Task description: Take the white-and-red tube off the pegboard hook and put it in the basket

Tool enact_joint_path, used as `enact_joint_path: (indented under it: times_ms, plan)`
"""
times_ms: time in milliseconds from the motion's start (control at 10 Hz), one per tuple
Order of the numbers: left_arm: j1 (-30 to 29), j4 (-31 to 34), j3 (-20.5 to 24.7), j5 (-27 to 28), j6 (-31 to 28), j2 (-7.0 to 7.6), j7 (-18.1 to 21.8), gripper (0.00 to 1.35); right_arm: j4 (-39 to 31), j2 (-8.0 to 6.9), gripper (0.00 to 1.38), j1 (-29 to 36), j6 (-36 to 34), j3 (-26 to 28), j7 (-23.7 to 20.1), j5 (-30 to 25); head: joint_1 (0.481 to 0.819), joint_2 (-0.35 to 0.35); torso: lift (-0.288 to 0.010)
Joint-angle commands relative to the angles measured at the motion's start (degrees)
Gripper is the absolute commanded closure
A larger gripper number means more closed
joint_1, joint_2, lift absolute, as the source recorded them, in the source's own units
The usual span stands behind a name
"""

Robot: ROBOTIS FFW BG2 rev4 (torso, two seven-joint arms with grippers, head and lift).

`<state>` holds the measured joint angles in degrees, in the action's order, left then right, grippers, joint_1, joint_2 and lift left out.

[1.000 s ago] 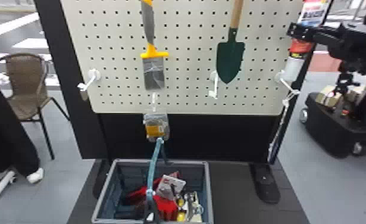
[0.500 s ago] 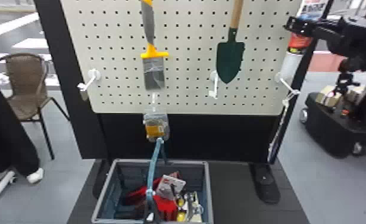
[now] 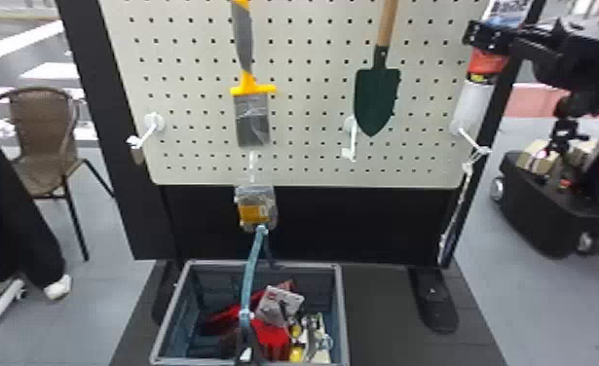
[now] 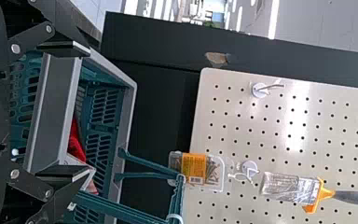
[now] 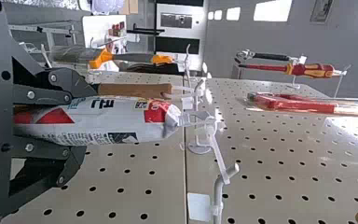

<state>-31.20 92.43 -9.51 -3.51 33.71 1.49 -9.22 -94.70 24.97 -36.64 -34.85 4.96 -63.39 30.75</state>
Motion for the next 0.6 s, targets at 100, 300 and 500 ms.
enact_joint_path:
  times_ms: [100, 300, 500]
  plan:
    - [-0.2, 0.0, 0.1, 0.0, -0.1, 0.00, 0.0, 0.38, -1.1, -0.01, 1.07, 0.1, 0.0, 0.1, 0.2, -0.1, 0.549, 0.000, -0.100]
    - [-0.2, 0.0, 0.0, -0.1, 0.0, 0.00, 0.0, 0.38, -2.7, -0.01, 1.07, 0.1, -0.3, 0.1, 0.6, -0.3, 0.549, 0.000, -0.100]
    - [-0.2, -0.1, 0.0, -0.1, 0.0, 0.00, 0.0, 0.38, -5.5, -0.19, 1.07, 1.5, -0.3, 0.1, 1.4, 0.5, 0.549, 0.000, -0.100]
